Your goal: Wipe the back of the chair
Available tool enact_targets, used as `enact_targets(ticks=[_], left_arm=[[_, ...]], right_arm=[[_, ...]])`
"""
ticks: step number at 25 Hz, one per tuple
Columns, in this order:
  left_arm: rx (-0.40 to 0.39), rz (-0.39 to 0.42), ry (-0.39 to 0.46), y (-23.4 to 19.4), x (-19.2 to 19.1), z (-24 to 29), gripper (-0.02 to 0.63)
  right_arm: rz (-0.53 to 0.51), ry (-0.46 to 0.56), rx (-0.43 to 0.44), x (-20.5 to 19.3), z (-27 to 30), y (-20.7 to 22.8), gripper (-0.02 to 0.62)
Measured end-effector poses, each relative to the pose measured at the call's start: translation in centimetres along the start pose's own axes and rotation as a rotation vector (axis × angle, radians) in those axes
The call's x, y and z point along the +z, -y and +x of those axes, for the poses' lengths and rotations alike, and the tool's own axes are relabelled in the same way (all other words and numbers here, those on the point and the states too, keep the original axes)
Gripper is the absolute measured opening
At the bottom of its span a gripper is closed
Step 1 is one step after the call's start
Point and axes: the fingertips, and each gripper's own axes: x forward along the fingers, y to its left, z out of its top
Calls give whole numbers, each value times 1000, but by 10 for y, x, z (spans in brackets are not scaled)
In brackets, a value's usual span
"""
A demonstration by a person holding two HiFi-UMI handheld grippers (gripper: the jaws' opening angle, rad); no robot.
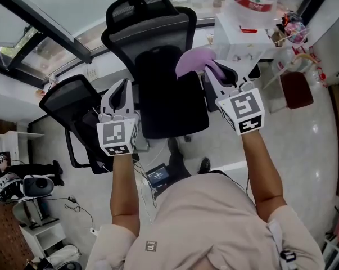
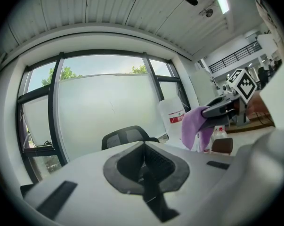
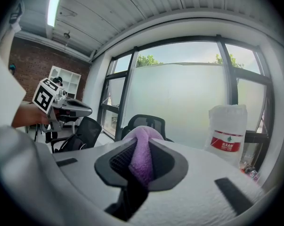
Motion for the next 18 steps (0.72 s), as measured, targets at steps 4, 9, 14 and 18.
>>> enact_targets(ticks=[4, 9, 14, 18], left_arm=[[-19, -10, 6, -22, -6, 19, 9], [-35, -24, 15, -53, -8, 52, 9], [-35, -10, 5, -81, -18, 81, 9], [-34, -8, -7, -102, -31, 103, 9]], right_arm=[[7, -23, -33, 0, 13, 3, 48], [5, -37, -55, 11, 52, 10, 48], [11, -43, -54, 11, 95, 15, 48], [15, -43, -54, 10, 130, 21, 48]])
